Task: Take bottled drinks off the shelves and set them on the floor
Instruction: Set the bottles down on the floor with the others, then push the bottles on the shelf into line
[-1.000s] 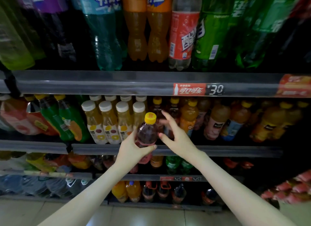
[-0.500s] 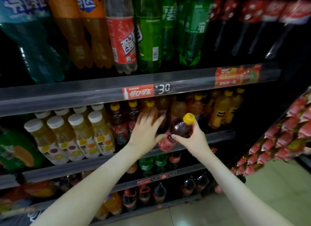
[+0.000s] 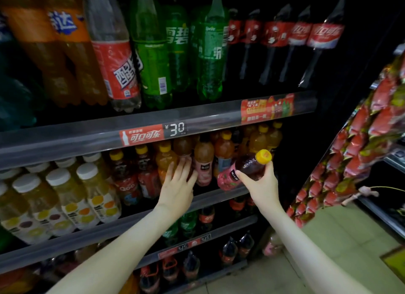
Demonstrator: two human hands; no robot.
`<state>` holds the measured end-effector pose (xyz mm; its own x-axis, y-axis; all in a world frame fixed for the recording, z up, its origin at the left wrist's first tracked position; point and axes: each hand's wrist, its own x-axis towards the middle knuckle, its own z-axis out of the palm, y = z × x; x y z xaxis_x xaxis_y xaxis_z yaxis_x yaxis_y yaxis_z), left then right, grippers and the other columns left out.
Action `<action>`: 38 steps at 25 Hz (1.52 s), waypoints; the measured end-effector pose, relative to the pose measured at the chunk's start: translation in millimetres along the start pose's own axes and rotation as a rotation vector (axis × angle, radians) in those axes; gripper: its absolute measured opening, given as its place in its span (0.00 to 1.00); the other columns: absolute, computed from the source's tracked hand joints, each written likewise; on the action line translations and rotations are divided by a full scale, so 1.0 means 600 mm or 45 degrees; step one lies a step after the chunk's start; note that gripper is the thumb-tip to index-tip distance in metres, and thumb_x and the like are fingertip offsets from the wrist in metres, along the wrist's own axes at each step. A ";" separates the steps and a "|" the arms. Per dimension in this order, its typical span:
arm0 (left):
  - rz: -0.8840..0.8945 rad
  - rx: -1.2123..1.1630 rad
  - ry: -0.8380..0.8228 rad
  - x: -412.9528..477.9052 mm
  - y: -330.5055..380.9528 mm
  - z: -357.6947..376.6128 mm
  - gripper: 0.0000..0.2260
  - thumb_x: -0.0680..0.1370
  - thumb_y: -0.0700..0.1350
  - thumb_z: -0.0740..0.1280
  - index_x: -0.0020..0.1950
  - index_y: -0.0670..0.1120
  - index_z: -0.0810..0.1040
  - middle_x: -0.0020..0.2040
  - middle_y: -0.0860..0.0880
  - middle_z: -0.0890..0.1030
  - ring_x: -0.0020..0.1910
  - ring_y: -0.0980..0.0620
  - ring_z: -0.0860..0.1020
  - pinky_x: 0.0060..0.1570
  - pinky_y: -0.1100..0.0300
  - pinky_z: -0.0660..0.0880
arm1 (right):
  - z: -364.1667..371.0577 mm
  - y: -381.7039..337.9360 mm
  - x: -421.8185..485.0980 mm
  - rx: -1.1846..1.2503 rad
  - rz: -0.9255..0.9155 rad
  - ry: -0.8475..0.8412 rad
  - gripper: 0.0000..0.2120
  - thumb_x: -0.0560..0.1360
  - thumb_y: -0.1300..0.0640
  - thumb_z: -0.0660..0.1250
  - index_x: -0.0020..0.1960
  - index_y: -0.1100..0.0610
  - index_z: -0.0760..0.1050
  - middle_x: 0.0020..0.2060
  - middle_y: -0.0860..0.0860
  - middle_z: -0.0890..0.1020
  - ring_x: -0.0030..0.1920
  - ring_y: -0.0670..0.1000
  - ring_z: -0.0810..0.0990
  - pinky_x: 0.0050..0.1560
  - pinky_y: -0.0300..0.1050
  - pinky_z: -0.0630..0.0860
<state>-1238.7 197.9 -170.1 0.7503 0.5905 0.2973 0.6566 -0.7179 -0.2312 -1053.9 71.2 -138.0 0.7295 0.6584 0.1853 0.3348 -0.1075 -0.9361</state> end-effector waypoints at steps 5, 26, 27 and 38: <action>-0.004 -0.129 -0.044 0.044 0.039 -0.018 0.33 0.62 0.44 0.76 0.67 0.47 0.74 0.69 0.35 0.69 0.66 0.34 0.69 0.62 0.36 0.67 | -0.015 0.031 0.040 0.011 -0.029 0.112 0.32 0.70 0.53 0.76 0.69 0.54 0.64 0.63 0.51 0.75 0.65 0.51 0.73 0.68 0.51 0.68; -0.433 -0.144 -0.154 0.105 0.126 0.035 0.46 0.59 0.45 0.78 0.75 0.47 0.62 0.75 0.35 0.53 0.72 0.33 0.56 0.67 0.38 0.60 | 0.041 0.132 0.171 -1.100 -0.571 -0.066 0.54 0.62 0.66 0.78 0.78 0.52 0.49 0.68 0.62 0.68 0.63 0.61 0.68 0.57 0.55 0.75; -0.425 -0.144 -0.159 0.106 0.130 0.036 0.46 0.62 0.46 0.77 0.76 0.46 0.59 0.75 0.36 0.48 0.73 0.33 0.53 0.69 0.39 0.58 | 0.041 0.137 0.174 -1.156 -0.632 -0.064 0.54 0.59 0.67 0.78 0.77 0.53 0.52 0.68 0.63 0.68 0.62 0.61 0.68 0.57 0.57 0.75; -0.429 -0.245 -0.113 0.042 0.141 0.041 0.39 0.70 0.44 0.70 0.77 0.47 0.55 0.77 0.36 0.49 0.75 0.36 0.53 0.71 0.42 0.54 | 0.043 0.155 0.122 -1.229 -0.642 -0.126 0.54 0.64 0.55 0.79 0.78 0.51 0.47 0.75 0.64 0.56 0.74 0.63 0.54 0.71 0.62 0.58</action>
<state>-1162.1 161.0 -204.9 0.5047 0.8282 0.2435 0.8470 -0.5296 0.0458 -984.5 128.8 -219.4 0.3407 0.8429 0.4164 0.9397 -0.3191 -0.1229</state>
